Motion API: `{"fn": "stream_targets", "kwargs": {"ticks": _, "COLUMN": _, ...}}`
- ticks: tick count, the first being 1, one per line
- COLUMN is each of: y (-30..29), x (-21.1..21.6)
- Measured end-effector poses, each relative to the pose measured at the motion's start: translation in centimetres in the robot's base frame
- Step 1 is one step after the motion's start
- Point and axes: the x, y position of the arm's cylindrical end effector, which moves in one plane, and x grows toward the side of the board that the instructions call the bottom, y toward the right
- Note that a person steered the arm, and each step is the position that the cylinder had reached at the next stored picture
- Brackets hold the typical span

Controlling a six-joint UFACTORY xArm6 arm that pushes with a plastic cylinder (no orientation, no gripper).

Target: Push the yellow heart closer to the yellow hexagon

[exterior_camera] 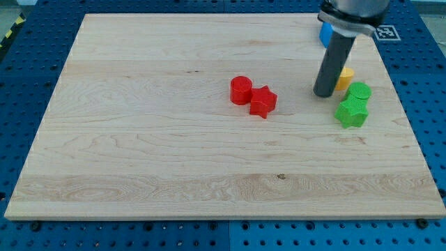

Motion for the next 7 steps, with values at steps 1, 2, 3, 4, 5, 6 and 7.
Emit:
{"fn": "stream_targets", "kwargs": {"ticks": 1, "y": 2.9, "x": -0.8}}
{"fn": "stream_targets", "kwargs": {"ticks": 2, "y": 4.6, "x": -4.9}}
{"fn": "stream_targets", "kwargs": {"ticks": 3, "y": 4.7, "x": -5.2}}
{"fn": "stream_targets", "kwargs": {"ticks": 4, "y": 3.6, "x": -3.5}}
{"fn": "stream_targets", "kwargs": {"ticks": 5, "y": 1.1, "x": -3.6}}
{"fn": "stream_targets", "kwargs": {"ticks": 6, "y": 1.4, "x": -6.3}}
{"fn": "stream_targets", "kwargs": {"ticks": 7, "y": 5.3, "x": -8.8}}
